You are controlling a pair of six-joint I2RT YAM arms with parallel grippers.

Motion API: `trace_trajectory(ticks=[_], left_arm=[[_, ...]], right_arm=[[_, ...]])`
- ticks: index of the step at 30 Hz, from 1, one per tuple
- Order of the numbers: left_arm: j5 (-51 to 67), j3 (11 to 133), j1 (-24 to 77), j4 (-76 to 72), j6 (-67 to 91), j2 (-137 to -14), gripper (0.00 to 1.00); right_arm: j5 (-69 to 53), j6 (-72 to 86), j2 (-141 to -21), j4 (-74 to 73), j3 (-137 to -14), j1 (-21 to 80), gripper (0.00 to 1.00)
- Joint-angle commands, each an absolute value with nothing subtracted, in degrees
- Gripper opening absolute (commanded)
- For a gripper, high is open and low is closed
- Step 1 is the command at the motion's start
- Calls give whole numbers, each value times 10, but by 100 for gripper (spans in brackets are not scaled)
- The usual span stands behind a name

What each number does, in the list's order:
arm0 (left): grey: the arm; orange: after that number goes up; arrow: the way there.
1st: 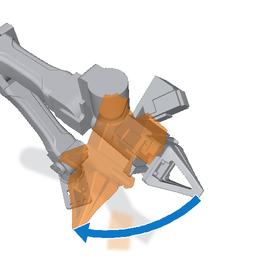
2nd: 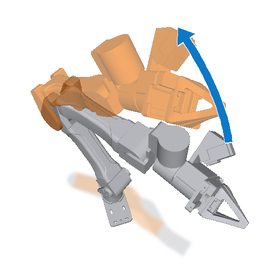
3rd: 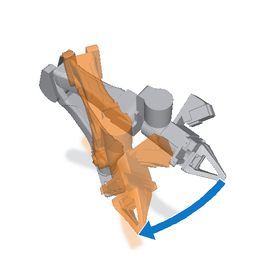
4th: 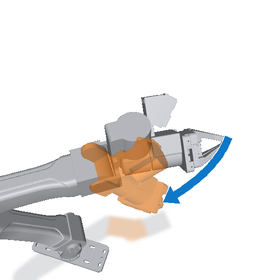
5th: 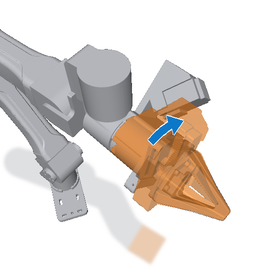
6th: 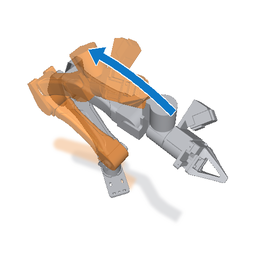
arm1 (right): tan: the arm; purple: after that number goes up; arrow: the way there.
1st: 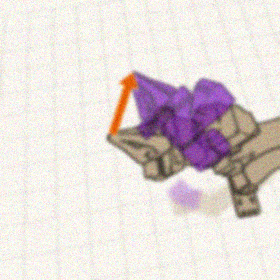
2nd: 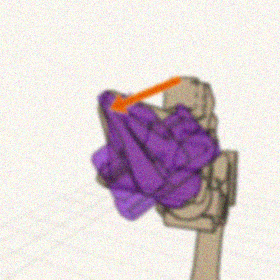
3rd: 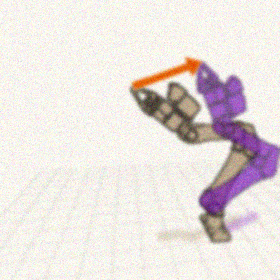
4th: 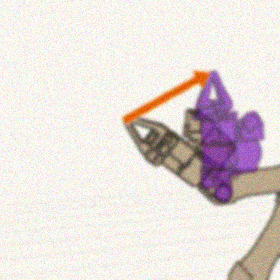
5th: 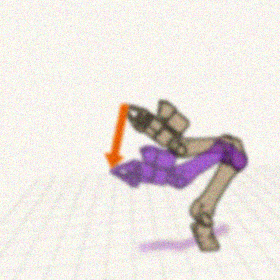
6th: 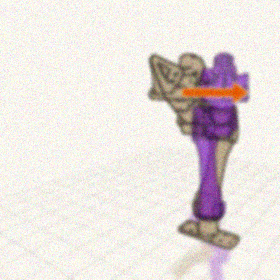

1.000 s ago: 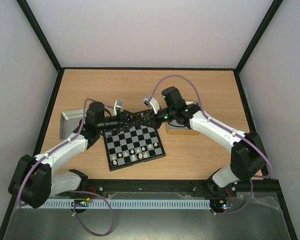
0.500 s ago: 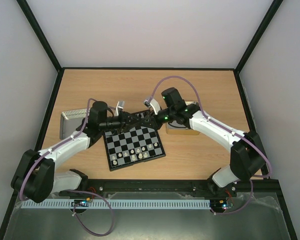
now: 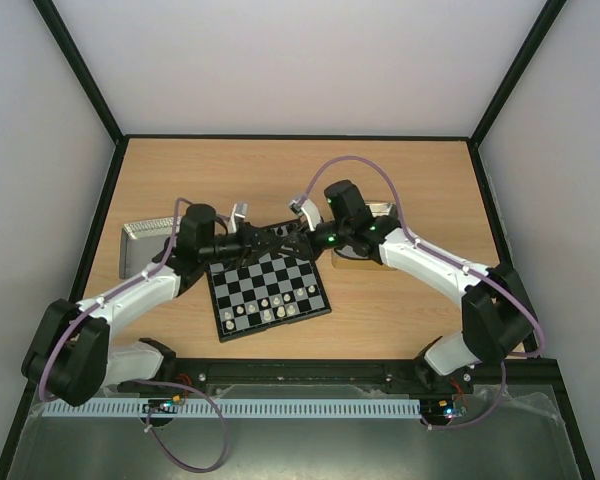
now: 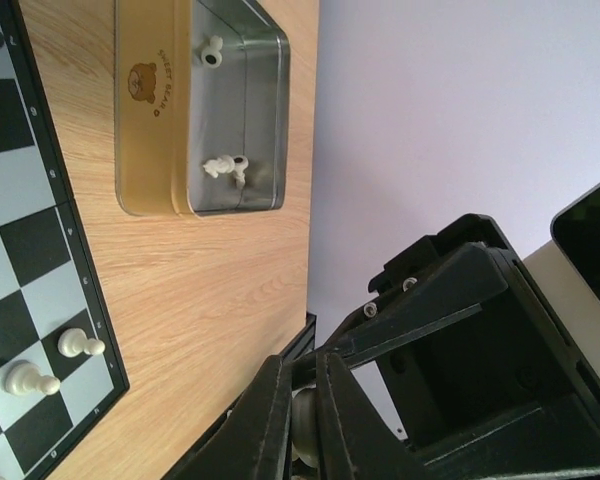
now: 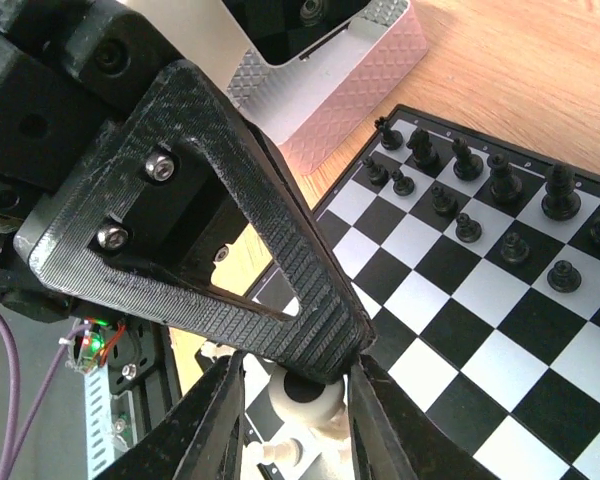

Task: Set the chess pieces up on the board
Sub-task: Place the chess piece on the chessboard.

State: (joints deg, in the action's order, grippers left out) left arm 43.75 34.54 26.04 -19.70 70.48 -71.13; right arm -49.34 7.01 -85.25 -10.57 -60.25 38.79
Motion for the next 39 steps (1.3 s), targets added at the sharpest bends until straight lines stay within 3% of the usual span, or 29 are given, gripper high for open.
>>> trace_trajectory(ticks=[1,9,17,24,32,39], left_arm=[[411,330,255,-175,678,-696,8],[386,304,238,-181,675,-682,9],[366,291,227,-190,698,-665,9],[374,283,210,-218,824,-649,9],[388,276,201,-305,1030,-650,10],[374,269,201,-414,1159,-656,9]], right_arm=[[-480,109,-828,-29,-585,394,30],[-412,270,-806,107,-519,393,45],[-323,533,-798,274,-411,394,49],[-323,567,-798,347,-378,407,51],[-272,765,-830,609,-316,434,64],[-249,897,-916,760,-351,470,68]])
